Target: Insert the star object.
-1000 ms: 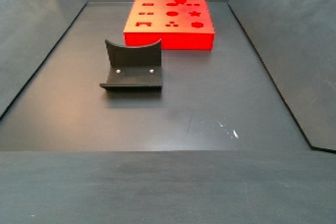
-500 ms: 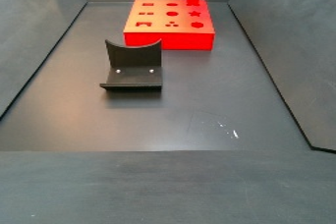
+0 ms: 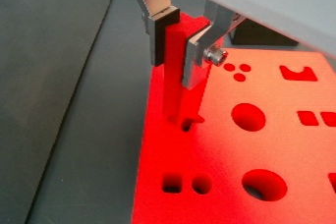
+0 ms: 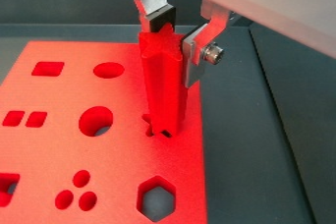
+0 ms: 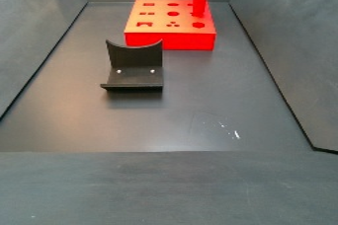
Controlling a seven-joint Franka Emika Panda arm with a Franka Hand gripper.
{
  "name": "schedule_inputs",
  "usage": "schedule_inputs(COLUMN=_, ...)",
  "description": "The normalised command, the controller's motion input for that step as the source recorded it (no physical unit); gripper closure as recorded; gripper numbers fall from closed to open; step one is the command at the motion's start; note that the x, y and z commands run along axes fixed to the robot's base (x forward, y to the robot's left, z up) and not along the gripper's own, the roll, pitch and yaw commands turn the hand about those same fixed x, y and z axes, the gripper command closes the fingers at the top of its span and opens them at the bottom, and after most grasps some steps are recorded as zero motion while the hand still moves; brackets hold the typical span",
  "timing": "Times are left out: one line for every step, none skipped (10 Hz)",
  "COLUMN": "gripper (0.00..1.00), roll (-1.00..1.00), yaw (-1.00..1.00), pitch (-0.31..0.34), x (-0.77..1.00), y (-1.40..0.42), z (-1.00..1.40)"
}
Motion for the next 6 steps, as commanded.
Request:
schedule_inputs(gripper=1.00, roll=0.00, yaw=0.06, pitch=0.000, x=0.24, y=0.00, z=-0.09)
schedule_inputs(gripper=1.00, roll=0.00, yaw=0.00, pitch=-0.037, x=0.16, y=0.03, z=-0.08)
schedule_inputs(gripper=1.00, roll=0.00, yaw=0.00, pitch=-0.057, x=0.12, y=0.00, z=-0.11)
schedule_inputs(gripper=1.00, roll=0.00, yaw=0.00, pitch=-0.050, x=0.10, y=0.00, z=-0.15)
schedule_inputs(gripper=1.00, roll=0.00, yaw=0.02, pitch=-0.066, x=0.00, y=0.00, z=-0.21)
schedule_inputs(gripper=1.00, roll=0.00, yaw=0.03, pitch=-0.081, x=0.00, y=-0.03, z=-0.21)
